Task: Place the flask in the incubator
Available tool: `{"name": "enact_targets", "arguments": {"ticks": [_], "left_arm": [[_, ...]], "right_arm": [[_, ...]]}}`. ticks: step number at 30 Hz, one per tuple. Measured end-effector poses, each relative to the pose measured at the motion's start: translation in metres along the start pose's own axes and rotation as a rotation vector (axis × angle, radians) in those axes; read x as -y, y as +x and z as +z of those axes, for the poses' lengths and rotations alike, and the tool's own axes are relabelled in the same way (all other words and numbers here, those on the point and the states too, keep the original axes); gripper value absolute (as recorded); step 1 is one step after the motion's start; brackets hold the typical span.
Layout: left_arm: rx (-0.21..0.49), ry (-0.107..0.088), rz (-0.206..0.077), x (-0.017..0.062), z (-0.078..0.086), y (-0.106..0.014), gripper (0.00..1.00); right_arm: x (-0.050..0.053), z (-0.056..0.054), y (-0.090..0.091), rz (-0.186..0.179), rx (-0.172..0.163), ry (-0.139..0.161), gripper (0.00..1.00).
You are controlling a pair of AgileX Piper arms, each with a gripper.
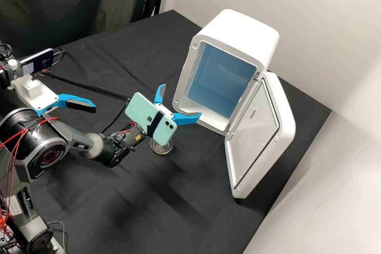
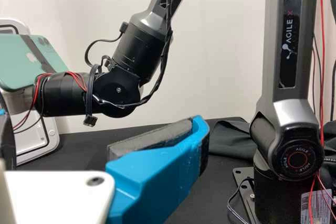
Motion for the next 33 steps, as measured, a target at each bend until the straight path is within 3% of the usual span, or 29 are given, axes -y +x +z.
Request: {"name": "enact_targets", "arguments": {"ticks": [14,20,25,28,33], "left_arm": [[0.001,0.001,-0.004,0.0009,0.000,-0.001,1.00],[-0.008,-0.030,-0.041,0.0164,-0.008,-0.003,1.00],[-0.057,-0.078,-0.091,0.0330,-0.023,-0.002,1.00],[-0.078,-0.083,-0.118,0.0423,-0.029,-0.002,1.00],[-0.125,-0.088,-0.139,0.0486,-0.043,-0.004,1.00]], "right_arm": [[0.000,0.000,0.000,0.000,0.000,0.000,1.00],[0.000,0.000,0.000,0.000,0.000,0.000,1.00],[0.000,0.000,0.000,0.000,0.000,0.000,1.00],[0.000,0.000,0.000,0.000,0.000,0.000,1.00],[0.000,0.000,0.000,0.000,0.000,0.000,1.00]]}}
